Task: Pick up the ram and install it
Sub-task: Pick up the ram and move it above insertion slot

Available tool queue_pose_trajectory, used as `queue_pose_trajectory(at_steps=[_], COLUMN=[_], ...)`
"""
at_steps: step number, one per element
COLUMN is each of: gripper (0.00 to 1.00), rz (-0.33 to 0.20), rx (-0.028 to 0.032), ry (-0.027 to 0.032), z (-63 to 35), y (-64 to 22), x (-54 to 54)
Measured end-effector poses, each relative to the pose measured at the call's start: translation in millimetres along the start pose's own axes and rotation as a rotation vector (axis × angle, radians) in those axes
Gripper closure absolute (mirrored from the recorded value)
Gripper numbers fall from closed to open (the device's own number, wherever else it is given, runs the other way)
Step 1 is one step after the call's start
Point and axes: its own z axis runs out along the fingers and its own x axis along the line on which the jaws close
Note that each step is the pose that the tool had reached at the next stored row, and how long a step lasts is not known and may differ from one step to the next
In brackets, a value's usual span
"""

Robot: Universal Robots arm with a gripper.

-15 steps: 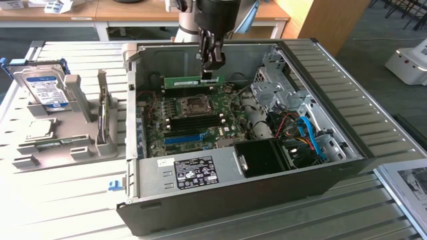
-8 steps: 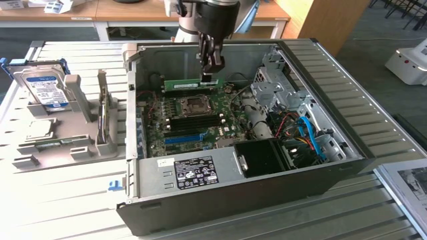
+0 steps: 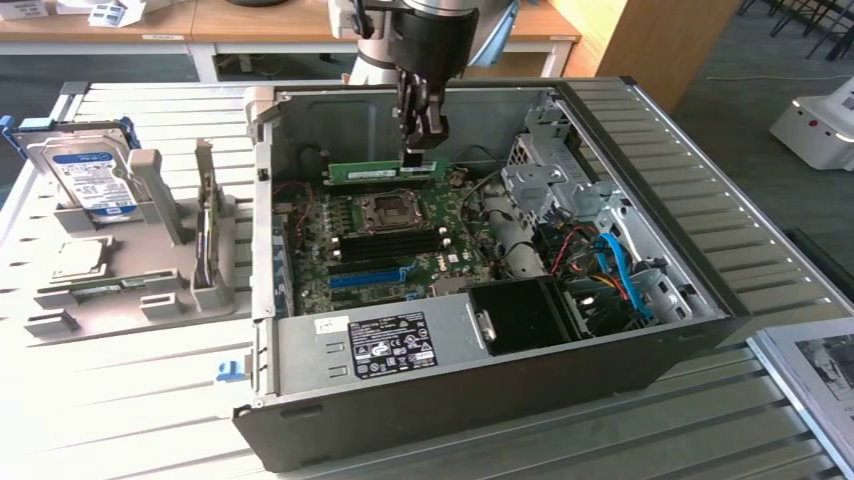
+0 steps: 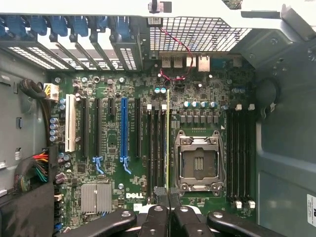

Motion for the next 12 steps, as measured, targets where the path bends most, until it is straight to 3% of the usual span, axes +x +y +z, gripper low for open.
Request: queue_pose_trajectory(at_steps=[12], gripper=[0.89], rz=[-0.001], rx=[0.0000], ry=[-0.0001], z=[-0.1], y=[-4.3], x=[-0.1])
